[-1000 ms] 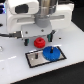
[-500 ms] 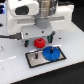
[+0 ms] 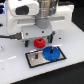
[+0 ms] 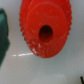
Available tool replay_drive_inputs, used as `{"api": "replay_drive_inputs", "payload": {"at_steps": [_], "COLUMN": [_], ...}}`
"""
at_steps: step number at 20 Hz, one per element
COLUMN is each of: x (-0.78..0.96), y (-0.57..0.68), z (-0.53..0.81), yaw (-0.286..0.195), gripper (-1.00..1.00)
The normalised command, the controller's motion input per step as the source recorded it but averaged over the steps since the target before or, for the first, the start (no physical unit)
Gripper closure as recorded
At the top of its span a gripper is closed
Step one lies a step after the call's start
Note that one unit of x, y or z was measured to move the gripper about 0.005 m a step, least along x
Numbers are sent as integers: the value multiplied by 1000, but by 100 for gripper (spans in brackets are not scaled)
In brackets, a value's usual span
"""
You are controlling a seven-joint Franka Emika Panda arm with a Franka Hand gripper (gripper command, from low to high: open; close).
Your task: Insert the blue gear onto the right peg, followed by the red gear
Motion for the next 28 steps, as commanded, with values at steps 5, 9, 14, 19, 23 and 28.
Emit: {"api": "replay_drive_inputs", "payload": {"at_steps": [5,9,14,19,23,28], "x": [-162,-42,57,203,412,438], "y": [30,12,-1,23,-6,19], "z": [-137,49,285,466,410,356], "yaw": [0,0,0,0,0,0], "gripper": [100,100,100,100,100,100]}}
